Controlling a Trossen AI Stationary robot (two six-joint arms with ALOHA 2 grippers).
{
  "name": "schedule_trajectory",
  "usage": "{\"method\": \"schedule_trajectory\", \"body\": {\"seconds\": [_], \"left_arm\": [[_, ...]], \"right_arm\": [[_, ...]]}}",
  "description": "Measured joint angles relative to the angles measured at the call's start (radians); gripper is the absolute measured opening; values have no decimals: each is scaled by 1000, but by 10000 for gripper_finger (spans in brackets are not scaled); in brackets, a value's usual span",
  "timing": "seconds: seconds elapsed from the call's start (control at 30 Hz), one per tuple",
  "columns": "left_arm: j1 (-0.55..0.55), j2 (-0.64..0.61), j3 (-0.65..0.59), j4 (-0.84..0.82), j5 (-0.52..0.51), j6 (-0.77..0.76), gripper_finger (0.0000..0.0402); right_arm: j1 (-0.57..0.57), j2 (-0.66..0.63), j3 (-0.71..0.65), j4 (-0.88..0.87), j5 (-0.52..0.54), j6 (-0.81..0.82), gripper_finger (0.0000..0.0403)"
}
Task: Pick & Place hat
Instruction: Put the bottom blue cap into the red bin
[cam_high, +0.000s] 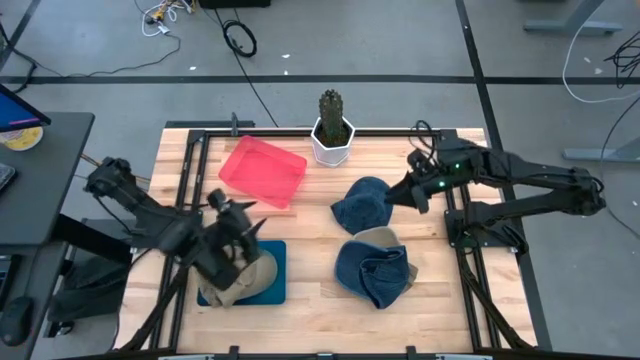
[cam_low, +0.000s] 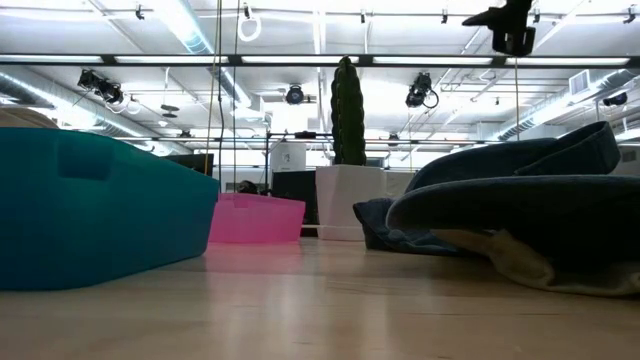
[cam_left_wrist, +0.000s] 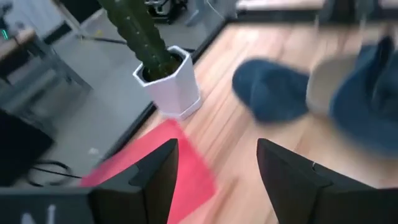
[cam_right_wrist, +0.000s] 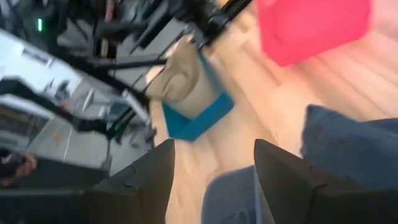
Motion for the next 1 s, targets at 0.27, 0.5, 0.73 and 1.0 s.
{"method": "schedule_trajectory", "body": {"seconds": [0.27,0.5,0.73,1.0], "left_arm": [[151,0,0,625,270,612,186],[328,0,0,789,573,768,124],[407,0,0,841,675,788,78],[425,0,0,922,711,829,50]], "right_arm": [[73,52,0,-29,53,-56,222],[119,168,0,-114,54,-148,222],[198,306,0,-137,134,-232,222],[255,416,0,-234,269,-254,222]]}}
